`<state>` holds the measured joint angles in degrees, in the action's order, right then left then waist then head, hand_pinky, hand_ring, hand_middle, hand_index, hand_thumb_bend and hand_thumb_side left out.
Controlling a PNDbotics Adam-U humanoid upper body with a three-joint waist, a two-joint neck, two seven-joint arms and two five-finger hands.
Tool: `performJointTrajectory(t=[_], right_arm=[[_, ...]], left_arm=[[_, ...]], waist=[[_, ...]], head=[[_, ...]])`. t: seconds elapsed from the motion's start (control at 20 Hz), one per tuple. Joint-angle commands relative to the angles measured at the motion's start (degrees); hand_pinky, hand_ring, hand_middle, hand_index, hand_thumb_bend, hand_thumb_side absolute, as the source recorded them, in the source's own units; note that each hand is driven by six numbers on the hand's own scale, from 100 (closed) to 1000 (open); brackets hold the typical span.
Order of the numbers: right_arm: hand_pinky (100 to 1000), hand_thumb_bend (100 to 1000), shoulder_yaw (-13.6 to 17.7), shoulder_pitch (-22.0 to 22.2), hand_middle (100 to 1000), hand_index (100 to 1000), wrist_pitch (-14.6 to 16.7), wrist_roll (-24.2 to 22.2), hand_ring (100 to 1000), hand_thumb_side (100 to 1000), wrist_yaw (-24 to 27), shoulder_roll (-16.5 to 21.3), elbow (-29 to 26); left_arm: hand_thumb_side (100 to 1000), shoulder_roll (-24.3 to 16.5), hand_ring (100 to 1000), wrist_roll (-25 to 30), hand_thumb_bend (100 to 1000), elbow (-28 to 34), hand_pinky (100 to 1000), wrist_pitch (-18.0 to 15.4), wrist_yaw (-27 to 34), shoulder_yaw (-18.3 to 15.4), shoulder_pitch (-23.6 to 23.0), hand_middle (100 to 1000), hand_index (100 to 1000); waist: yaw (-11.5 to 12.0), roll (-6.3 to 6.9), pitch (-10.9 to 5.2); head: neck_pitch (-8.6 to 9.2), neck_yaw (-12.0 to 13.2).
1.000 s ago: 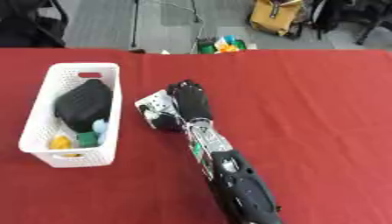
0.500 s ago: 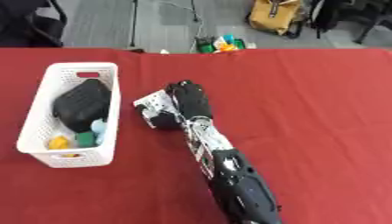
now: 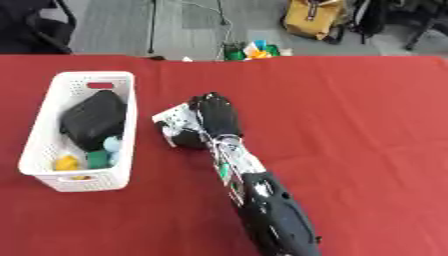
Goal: Pick up objects on the table and place them in the box.
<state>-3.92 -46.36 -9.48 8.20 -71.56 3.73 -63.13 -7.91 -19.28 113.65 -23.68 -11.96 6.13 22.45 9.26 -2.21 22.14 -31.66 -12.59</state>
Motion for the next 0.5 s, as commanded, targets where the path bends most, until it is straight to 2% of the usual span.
performJointTrajectory(t=[0.05, 0.5], right_arm=[[812, 609, -0.07, -0.4, 393, 689, -0.06, 0.37, 838, 844, -0.52, -0.34, -1.09], [807, 558, -0.01, -0.45, 374, 671, -0.12, 0.77, 828, 814, -0.02, -0.23, -0.72]], left_arm=[[1000, 0.02, 950, 0.21, 129, 0.94, 504, -0.04, 0.28, 0.1, 0.75, 959, 780], [1000, 0.12, 951, 0.25, 128, 0.94, 502, -0.11, 0.36, 0.04, 0.76, 960, 780]], waist=[[-0.02, 0.1, -1.4], [0.06, 0.21, -1.2]], head=[[0.38, 0.04], [0.69, -0.2]])
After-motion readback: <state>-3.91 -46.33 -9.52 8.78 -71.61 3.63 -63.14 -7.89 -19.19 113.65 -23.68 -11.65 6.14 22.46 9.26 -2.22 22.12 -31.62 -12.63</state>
